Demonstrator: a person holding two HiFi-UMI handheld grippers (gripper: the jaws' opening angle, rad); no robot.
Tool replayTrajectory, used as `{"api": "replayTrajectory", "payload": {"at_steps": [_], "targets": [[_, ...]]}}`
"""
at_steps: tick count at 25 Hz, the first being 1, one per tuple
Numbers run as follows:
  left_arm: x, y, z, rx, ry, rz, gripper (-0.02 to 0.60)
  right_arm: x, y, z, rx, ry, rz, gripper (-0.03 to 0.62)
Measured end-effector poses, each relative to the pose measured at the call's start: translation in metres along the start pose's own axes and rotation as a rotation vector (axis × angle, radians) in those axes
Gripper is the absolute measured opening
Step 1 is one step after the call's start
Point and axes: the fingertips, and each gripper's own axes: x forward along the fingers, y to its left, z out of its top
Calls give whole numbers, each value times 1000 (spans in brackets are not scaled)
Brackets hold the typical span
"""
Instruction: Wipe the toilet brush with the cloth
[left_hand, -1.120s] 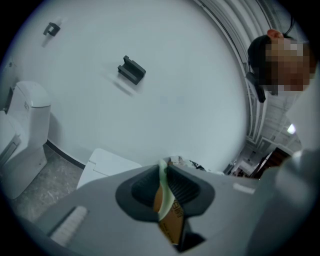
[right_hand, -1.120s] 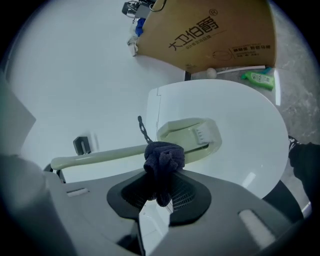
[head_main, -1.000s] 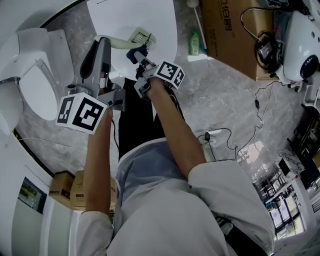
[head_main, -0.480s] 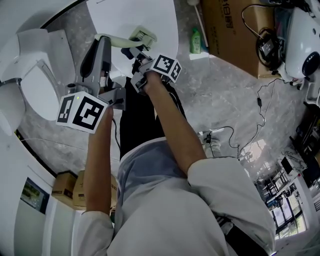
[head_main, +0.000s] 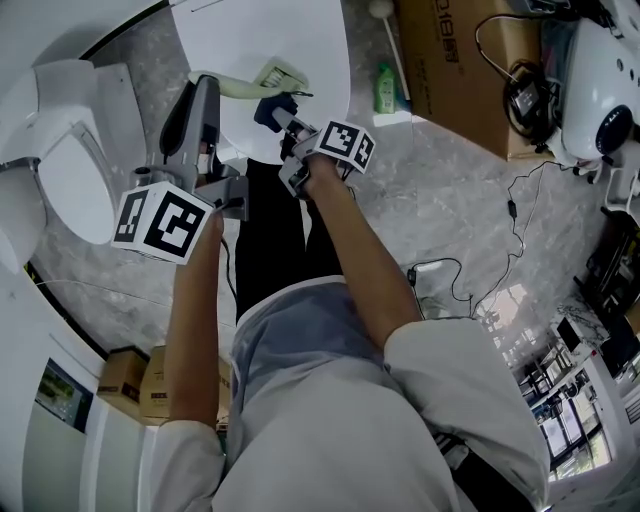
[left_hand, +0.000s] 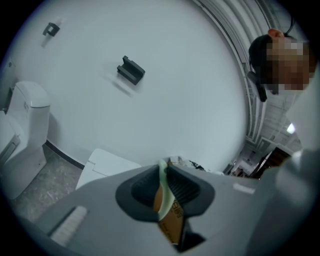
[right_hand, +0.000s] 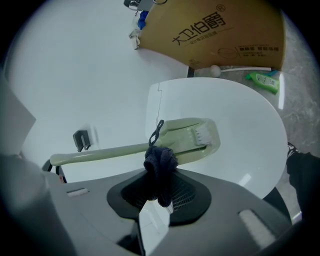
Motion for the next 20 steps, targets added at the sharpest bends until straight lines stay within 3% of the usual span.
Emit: {"api": "replayTrajectory", "payload": {"at_steps": [7, 12, 20], "targets": [[-1, -1, -1, -1, -4, -3, 0, -13, -7, 2, -18, 33, -27, 80], [0, -2, 0, -2, -7, -10, 0, -25, -22, 25, 33, -35, -65, 80], [-2, 0, 0, -5, -11, -12, 0, -14, 11, 38, -108, 16, -82, 80]]}}
